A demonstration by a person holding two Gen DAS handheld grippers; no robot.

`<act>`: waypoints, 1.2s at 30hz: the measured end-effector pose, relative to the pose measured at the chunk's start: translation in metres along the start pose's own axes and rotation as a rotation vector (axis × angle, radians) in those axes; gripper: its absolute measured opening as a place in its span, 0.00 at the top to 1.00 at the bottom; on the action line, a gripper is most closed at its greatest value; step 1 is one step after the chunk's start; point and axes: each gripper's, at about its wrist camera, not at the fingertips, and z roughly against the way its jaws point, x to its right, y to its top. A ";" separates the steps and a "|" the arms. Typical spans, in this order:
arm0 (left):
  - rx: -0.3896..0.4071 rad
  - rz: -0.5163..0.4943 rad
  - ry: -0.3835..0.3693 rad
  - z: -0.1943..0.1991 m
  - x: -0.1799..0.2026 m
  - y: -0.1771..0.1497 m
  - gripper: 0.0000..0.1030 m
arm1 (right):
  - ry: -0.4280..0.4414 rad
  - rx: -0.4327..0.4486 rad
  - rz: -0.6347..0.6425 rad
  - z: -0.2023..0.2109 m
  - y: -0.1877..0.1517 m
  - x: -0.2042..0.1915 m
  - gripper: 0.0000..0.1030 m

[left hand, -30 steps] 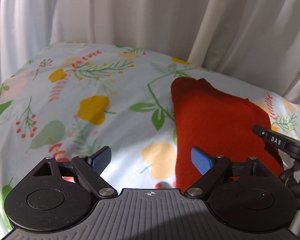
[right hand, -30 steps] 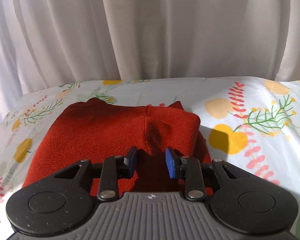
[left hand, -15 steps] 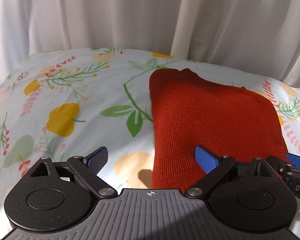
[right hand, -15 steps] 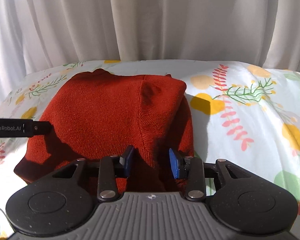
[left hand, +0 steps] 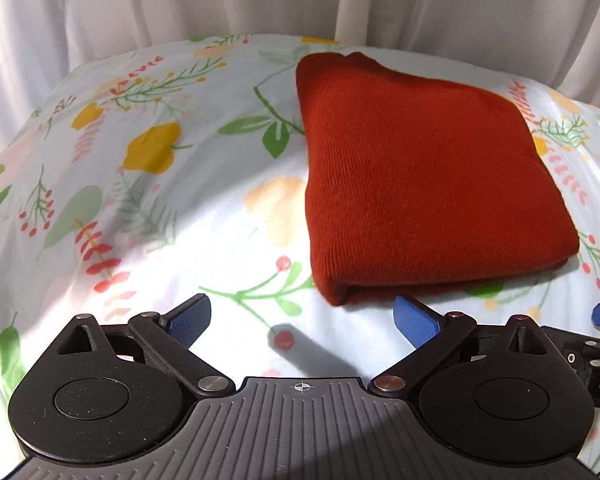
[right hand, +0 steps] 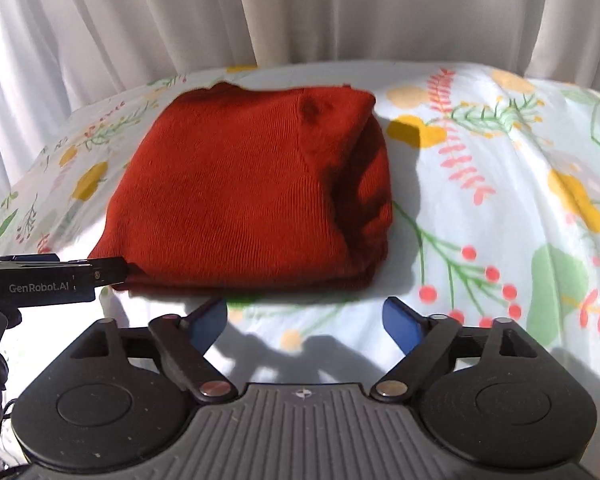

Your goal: Fold small clothes

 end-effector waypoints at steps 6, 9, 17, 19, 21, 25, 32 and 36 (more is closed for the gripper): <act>-0.006 0.016 -0.006 0.011 -0.005 -0.001 0.02 | -0.099 -0.096 0.029 -0.003 -0.007 -0.015 0.08; 0.024 0.008 -0.023 0.021 -0.003 0.003 0.02 | -0.116 -0.077 0.033 0.003 -0.001 -0.019 0.04; 0.024 0.012 -0.015 0.026 -0.004 0.006 0.02 | -0.145 -0.057 0.042 0.010 0.010 -0.032 0.04; 0.017 0.018 -0.016 0.026 -0.004 0.007 0.02 | -0.159 -0.060 0.043 0.009 0.011 -0.034 0.04; 0.013 0.020 -0.021 0.026 -0.005 0.006 0.02 | -0.168 -0.063 0.038 0.008 0.012 -0.035 0.04; 0.008 0.016 -0.021 0.026 -0.004 0.006 0.02 | -0.169 -0.061 0.038 0.010 0.012 -0.036 0.04; 0.004 0.015 -0.029 0.028 -0.004 0.005 0.02 | -0.184 -0.071 0.037 0.010 0.011 -0.037 0.04; 0.007 0.013 -0.025 0.029 -0.003 0.005 0.02 | -0.182 -0.069 0.030 0.011 0.011 -0.037 0.04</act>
